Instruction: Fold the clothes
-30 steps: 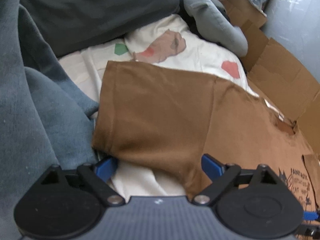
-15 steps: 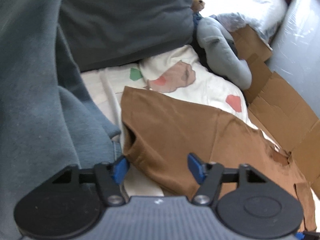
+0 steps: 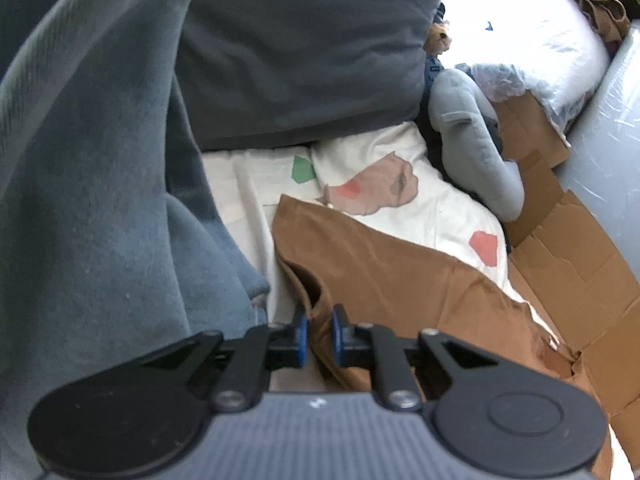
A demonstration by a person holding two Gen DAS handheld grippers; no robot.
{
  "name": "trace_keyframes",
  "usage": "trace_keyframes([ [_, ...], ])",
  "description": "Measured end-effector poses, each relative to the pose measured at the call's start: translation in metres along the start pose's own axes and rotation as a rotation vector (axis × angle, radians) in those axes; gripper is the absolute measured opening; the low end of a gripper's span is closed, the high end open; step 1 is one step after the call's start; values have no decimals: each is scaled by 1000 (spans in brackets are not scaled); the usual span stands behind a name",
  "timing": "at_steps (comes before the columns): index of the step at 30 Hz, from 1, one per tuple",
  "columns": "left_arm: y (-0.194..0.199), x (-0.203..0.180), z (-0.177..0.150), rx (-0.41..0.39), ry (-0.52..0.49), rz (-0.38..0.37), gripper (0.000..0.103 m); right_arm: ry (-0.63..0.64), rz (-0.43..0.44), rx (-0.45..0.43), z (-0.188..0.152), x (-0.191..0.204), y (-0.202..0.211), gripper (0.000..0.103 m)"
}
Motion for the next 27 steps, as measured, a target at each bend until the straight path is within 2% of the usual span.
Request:
trace_keyframes([
  [8,3,-11,6,-4,-9,-19,12,-44,64,28,10,26,-32,18],
  [10,4,-14,7,-3,-13,-26,12,-58,91,34,11,36,-40,18],
  [16,4,-23,10,-3,-43,-46,11,-86,141,61,8,57,-59,4],
  [27,10,-42,12,-2,-78,-128,10,-203,155,80,11,62,-87,4],
])
Point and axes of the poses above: each gripper's, at about its wrist camera, not at the fingertips, and y roughly against the way its jaws point, x to its left, z to its top, the point moved 7 cm from there along -y, roughly the way its jaws point, and after that the axes turned 6 degrees about -y, right-handed, at the moved point
